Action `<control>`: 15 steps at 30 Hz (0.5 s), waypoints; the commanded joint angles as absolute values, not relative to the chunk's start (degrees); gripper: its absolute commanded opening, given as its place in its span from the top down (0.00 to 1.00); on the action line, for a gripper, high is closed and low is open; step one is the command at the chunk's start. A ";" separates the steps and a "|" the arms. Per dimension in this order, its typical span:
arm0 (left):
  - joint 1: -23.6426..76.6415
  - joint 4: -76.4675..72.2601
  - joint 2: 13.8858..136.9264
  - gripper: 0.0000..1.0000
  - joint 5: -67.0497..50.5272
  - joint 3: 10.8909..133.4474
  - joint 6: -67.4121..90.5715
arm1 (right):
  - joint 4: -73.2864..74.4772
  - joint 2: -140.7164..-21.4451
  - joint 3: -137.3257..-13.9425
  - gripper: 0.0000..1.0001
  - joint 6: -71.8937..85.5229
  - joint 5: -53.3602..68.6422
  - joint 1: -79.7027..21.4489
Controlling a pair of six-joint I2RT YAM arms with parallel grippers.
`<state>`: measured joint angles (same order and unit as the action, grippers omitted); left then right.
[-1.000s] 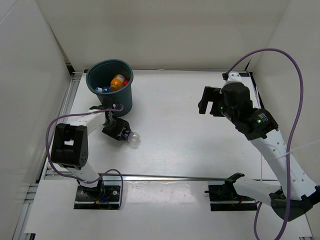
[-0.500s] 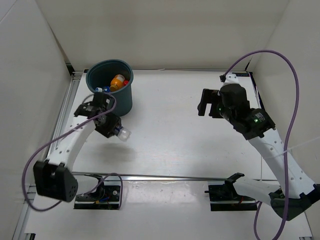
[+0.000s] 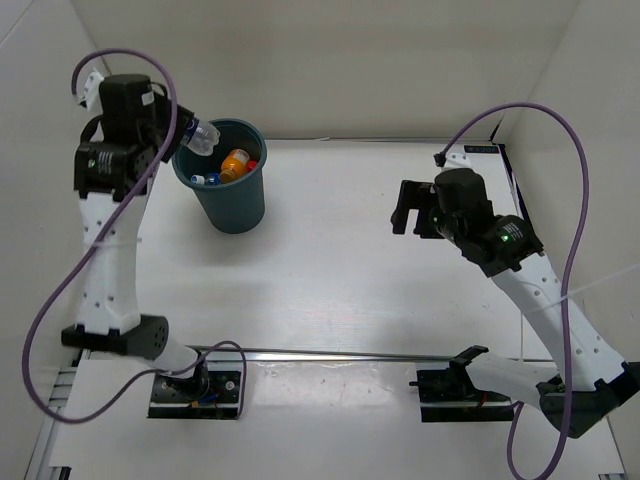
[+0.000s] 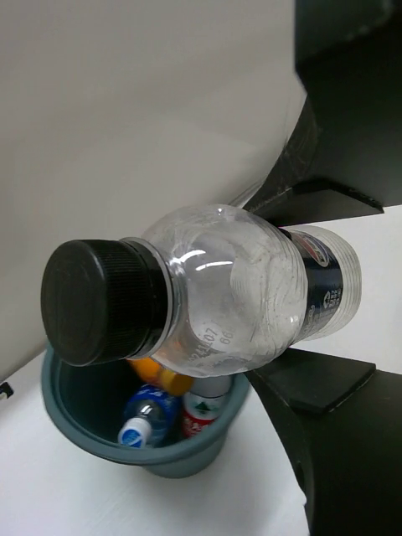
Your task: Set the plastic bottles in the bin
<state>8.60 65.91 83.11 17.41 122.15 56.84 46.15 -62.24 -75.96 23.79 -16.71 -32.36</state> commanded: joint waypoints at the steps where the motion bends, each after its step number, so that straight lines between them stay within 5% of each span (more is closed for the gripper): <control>1: 6.07 66.36 92.36 0.39 18.19 126.72 51.42 | 44.12 -61.96 -76.99 0.00 23.99 -16.08 -32.26; 10: 1.06 58.97 104.06 0.28 13.80 132.09 48.16 | 44.65 -59.06 -78.05 0.00 22.06 -17.93 -32.26; 14: -0.79 57.05 103.54 0.00 10.55 129.65 48.16 | 44.65 -58.45 -78.66 0.00 20.83 -18.98 -32.26; 15: -0.79 56.43 103.01 0.00 9.85 128.94 48.16 | 44.65 -57.93 -78.66 0.00 20.83 -18.98 -32.26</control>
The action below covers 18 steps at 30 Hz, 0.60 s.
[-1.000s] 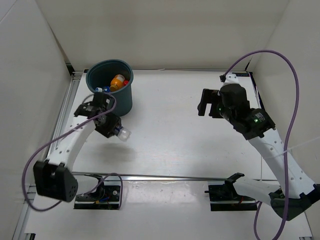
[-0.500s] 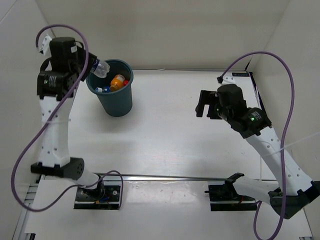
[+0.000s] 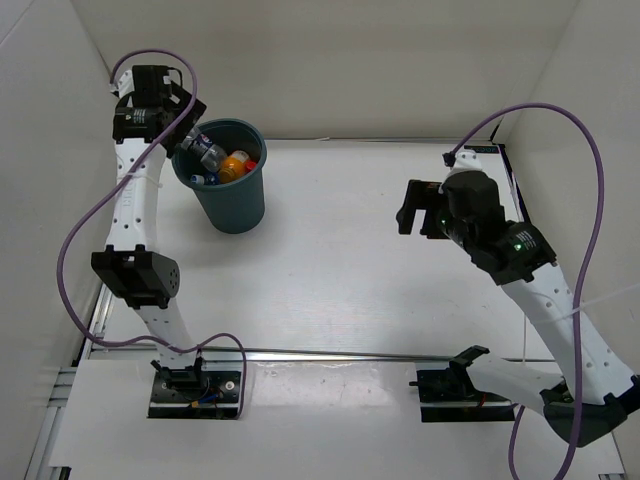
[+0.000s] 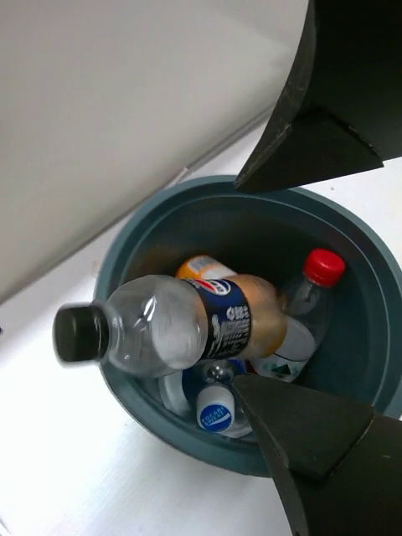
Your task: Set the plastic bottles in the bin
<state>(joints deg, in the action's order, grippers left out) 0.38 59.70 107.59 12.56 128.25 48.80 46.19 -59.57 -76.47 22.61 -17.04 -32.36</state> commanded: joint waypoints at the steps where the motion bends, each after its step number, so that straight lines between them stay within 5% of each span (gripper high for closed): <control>1: -0.79 56.43 101.53 0.00 9.84 128.24 48.16 | 44.65 -57.92 -78.66 0.00 20.83 -19.94 -32.26; 7: 2.98 56.95 87.07 0.00 22.04 109.73 46.67 | 45.26 -59.59 -82.16 0.00 23.90 -23.71 -31.73; 10: 3.52 54.68 71.89 0.00 25.74 88.74 50.96 | 46.67 -62.13 -84.28 0.00 24.43 -24.09 -30.07; 15: 4.66 53.44 47.68 0.00 31.19 59.82 64.05 | 54.21 -68.54 -95.96 0.00 23.91 -3.81 -28.13; 18: 6.06 52.82 34.66 0.00 37.16 52.41 66.36 | 58.52 -72.85 -101.60 0.00 23.29 0.44 -28.13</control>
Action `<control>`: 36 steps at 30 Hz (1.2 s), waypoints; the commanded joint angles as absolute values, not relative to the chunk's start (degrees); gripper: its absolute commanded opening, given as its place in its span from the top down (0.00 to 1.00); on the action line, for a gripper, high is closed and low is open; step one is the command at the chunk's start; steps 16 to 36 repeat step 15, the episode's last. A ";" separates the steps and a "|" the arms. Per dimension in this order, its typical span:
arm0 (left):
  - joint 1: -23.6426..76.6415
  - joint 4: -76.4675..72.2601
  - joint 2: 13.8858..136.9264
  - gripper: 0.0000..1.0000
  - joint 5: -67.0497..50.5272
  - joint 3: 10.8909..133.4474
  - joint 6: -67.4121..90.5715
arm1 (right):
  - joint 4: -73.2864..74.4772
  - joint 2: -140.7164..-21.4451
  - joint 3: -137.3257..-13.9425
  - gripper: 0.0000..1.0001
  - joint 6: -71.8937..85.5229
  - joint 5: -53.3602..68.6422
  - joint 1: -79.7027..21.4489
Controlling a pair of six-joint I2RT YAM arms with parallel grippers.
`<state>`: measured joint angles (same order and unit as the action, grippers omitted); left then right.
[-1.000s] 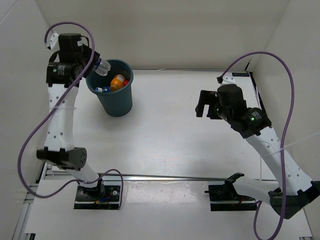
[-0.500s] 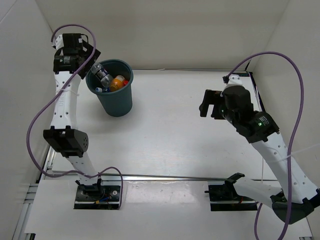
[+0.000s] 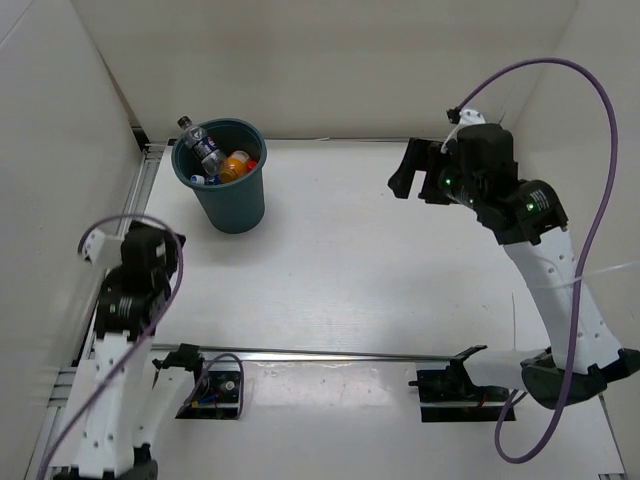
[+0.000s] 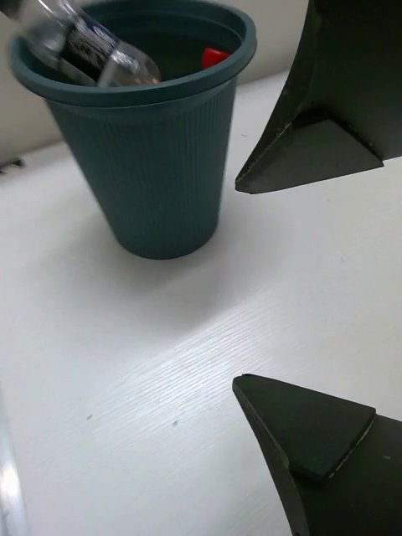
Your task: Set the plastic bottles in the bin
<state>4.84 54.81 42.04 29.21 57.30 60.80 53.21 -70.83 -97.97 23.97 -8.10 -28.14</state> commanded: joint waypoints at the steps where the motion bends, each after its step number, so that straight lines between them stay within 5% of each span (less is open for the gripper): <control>1: 6.06 52.82 32.19 0.00 41.27 51.34 64.27 | 59.23 -73.56 -101.60 0.00 23.29 0.44 -27.60; 6: 6.06 51.59 25.14 0.00 51.83 45.80 49.67 | 60.56 -71.46 -96.25 0.00 22.41 0.45 -27.60; 15: 7.21 52.82 23.01 0.00 74.06 34.73 65.64 | 63.90 -70.93 -93.69 0.00 23.99 -6.41 -27.07; 36: 7.21 52.82 23.01 0.00 74.06 34.73 65.64 | 63.90 -70.93 -93.69 0.00 23.99 -6.41 -27.07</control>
